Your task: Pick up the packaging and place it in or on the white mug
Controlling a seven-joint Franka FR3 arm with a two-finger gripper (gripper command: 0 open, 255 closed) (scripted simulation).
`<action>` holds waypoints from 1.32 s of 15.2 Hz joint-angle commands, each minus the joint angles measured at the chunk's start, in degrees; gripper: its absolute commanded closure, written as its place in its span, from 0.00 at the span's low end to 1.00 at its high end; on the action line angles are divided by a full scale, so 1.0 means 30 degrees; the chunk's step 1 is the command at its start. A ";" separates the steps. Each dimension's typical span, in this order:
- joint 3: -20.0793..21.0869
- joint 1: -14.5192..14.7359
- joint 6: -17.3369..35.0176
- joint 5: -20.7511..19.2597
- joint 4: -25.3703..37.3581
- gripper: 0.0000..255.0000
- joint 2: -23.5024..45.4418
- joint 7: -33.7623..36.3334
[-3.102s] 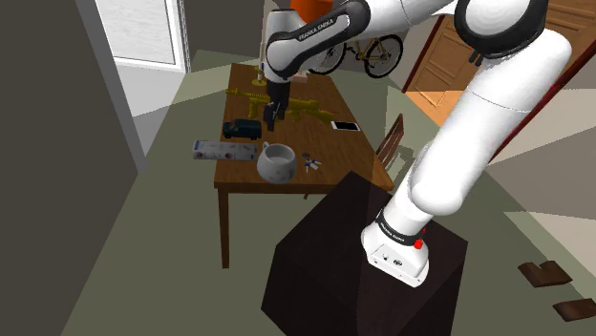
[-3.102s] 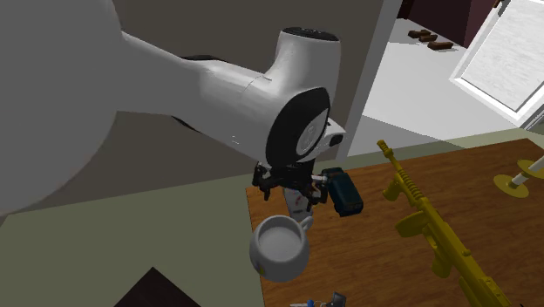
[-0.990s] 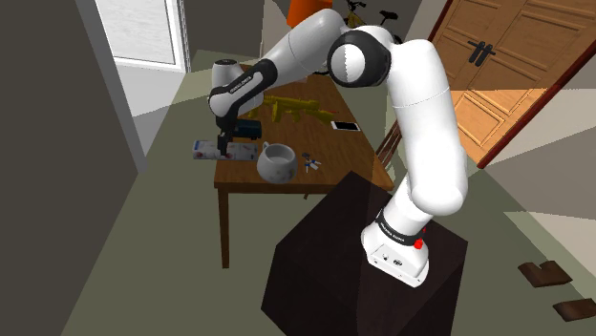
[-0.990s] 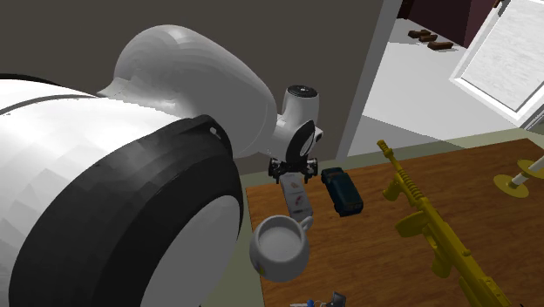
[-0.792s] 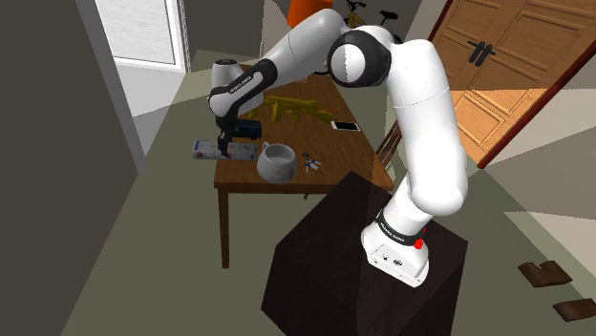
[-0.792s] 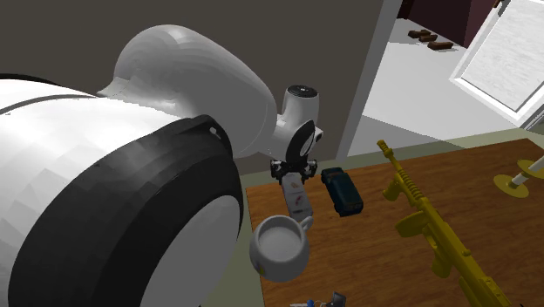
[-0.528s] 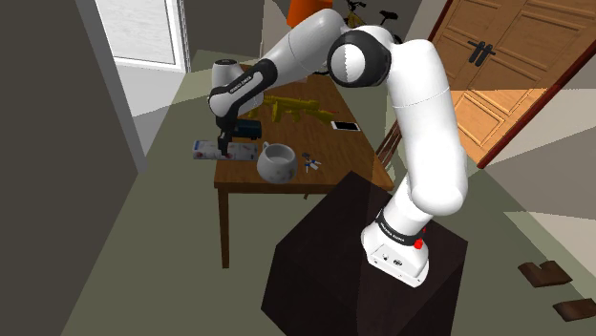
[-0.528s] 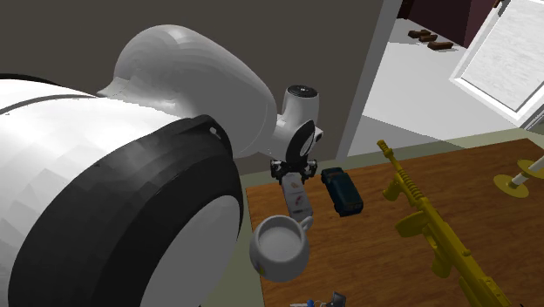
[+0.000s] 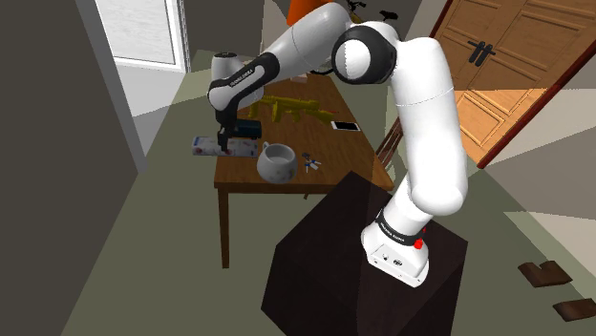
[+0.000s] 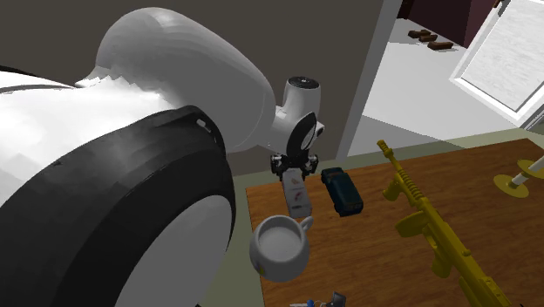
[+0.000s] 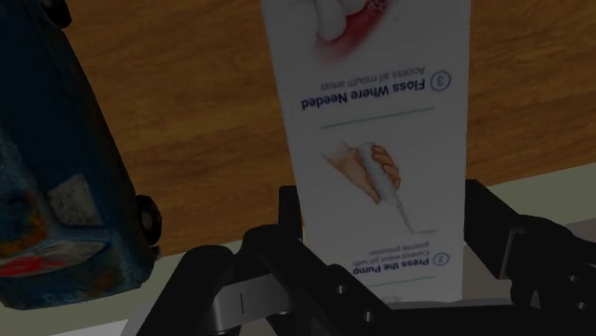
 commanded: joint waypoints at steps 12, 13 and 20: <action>-0.0045 0.0030 -0.2230 -0.0062 0.0055 1.00 -0.2190 0.0059; -0.0048 0.0032 -0.2418 -0.0067 0.0097 1.00 -0.2335 0.0063; -0.0066 0.0041 -0.3772 -0.0099 0.0511 1.00 -0.3276 0.0092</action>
